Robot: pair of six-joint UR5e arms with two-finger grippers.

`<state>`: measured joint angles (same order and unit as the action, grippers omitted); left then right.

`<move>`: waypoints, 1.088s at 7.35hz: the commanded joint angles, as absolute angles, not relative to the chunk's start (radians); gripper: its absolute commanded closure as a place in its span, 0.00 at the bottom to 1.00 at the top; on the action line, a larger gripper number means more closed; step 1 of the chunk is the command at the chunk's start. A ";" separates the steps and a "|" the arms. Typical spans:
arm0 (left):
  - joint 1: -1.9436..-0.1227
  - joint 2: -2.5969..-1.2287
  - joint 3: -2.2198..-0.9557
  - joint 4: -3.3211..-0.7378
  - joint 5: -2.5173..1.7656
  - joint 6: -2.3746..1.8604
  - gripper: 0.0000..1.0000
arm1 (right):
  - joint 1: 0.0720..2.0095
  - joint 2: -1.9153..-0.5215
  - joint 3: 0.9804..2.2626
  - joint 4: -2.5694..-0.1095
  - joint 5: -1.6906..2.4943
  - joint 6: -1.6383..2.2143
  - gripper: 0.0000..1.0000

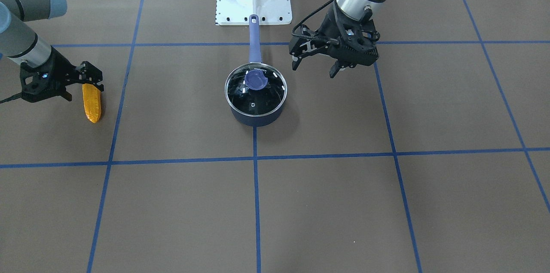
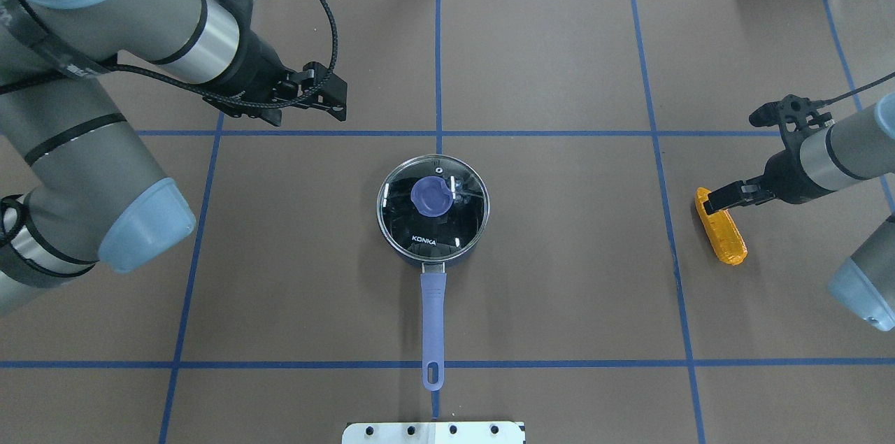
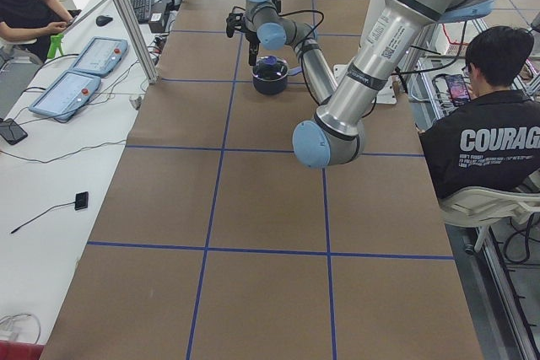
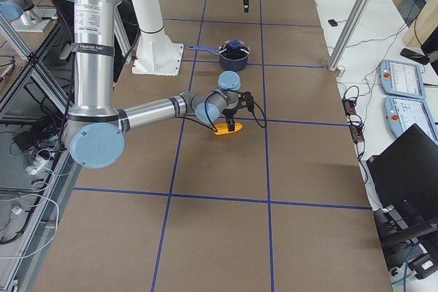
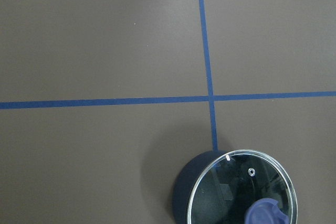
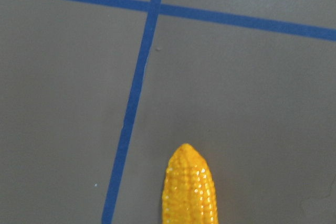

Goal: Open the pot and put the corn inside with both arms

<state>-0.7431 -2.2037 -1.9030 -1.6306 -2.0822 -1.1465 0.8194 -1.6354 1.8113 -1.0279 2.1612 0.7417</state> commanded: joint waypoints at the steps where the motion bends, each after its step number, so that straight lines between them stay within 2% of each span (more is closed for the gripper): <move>1: -0.661 -2.252 -1.875 -1.631 -2.008 -1.208 0.03 | 0.773 -1.660 1.819 -1.028 2.083 0.715 0.00; 6: -0.575 -2.293 -1.836 -1.631 -1.904 -1.256 0.03 | 0.735 -1.645 1.806 -1.042 2.033 0.718 0.00; 7: -0.566 -2.293 -1.836 -1.631 -1.898 -1.258 0.03 | 0.723 -1.632 1.798 -1.057 2.025 0.716 0.03; 8: -0.565 -2.292 -1.838 -1.631 -1.894 -1.261 0.03 | 0.721 -1.625 1.796 -1.058 2.025 0.716 0.18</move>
